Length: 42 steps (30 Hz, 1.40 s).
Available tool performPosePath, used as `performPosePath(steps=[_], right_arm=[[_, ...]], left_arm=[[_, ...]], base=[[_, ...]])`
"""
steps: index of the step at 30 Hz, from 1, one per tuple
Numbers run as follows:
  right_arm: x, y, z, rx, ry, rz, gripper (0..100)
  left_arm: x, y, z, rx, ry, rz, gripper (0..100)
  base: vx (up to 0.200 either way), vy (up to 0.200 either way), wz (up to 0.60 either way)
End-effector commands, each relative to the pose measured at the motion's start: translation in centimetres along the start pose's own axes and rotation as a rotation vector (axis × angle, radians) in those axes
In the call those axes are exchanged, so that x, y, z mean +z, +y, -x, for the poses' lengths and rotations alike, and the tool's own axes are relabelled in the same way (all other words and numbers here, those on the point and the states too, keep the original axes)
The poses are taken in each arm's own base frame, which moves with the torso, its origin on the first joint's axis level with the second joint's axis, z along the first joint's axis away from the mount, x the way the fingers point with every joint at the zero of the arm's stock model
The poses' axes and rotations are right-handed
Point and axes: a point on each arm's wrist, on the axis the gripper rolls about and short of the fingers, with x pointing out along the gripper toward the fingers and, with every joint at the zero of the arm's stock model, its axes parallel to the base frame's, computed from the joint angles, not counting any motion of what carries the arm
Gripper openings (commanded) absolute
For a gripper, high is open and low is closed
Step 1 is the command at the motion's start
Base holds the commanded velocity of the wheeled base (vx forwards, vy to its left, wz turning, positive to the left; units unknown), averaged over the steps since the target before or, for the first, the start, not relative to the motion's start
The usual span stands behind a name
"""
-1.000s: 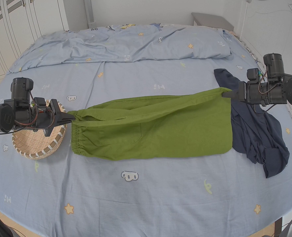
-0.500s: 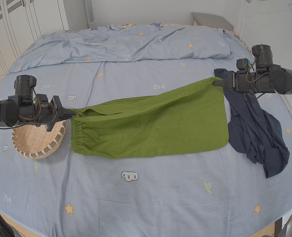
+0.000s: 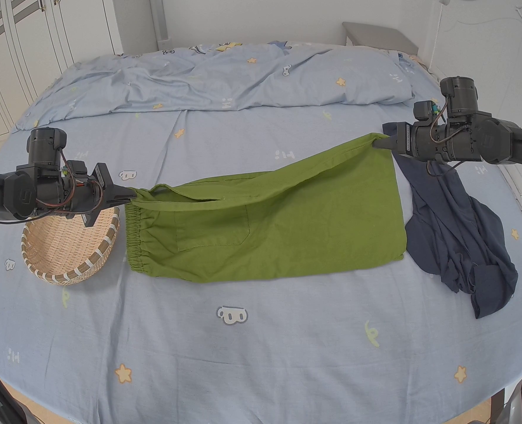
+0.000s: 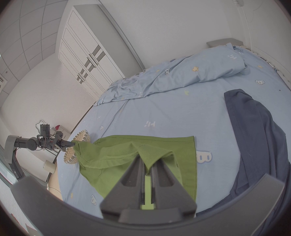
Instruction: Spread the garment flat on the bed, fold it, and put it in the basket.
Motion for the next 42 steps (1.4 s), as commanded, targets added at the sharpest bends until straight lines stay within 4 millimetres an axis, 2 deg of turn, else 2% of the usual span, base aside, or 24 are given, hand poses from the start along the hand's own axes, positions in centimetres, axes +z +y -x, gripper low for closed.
performPosePath(steps=[1,14,31,42], right_arm=[[0.0,-0.1,-0.2,-0.002,0.001,-0.001,0],[0.1,-0.7,-0.2,-0.012,-0.009,-0.004,0],[0.3,-0.8,-0.8,-0.032,-0.021,0.004,0],[-0.5,-1.4,-1.8,-0.033,0.006,-0.008,0]], left_arm=[[-0.1,-0.1,-0.4,-0.004,0.009,-0.002,0],[1.3,0.2,-1.6,-0.010,-0.010,-0.009,0],[1.7,0.2,-2.0,-0.017,-0.022,-0.016,0],[1.6,0.7,-2.6,-0.009,-0.011,-0.008,0]], base=[[0.000,0.000,0.00],[0.000,0.000,0.00],[0.000,0.000,0.00],[0.000,0.000,0.00]])
